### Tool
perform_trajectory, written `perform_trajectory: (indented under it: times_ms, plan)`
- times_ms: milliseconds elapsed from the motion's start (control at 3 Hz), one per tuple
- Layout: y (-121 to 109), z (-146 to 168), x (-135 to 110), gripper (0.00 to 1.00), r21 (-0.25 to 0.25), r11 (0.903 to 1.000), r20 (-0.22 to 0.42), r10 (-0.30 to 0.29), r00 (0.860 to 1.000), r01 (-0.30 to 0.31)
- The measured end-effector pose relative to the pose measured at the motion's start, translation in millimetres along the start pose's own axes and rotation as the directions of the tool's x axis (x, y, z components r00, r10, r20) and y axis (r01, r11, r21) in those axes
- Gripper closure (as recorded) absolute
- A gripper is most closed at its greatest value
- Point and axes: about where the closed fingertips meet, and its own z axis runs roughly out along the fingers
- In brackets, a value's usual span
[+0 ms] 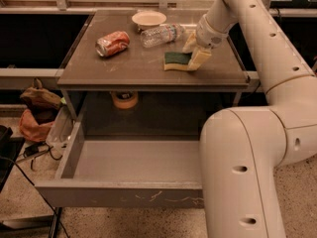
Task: Place sponge into top drawer
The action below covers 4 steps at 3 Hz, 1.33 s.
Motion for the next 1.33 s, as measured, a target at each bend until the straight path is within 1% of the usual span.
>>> perform_trajectory:
  times_ms: [333, 667, 1000, 1333]
  plan:
    - [2.4, -7.7, 2.4, 0.88, 0.027, 0.9994, 0.017, 0.020, 1.000, -0.021]
    - [12.7, -45.3, -2.7, 1.00, 0.111, 0.9923, 0.059, 0.050, 0.997, -0.056]
    - [55.2, -61.8, -36.6, 1.00, 0.170, 0.9836, 0.153, 0.032, 0.988, -0.058]
    - [56.4, -56.8, -38.1, 1.00, 0.159, 0.9858, 0.154, 0.031, 0.988, -0.055]
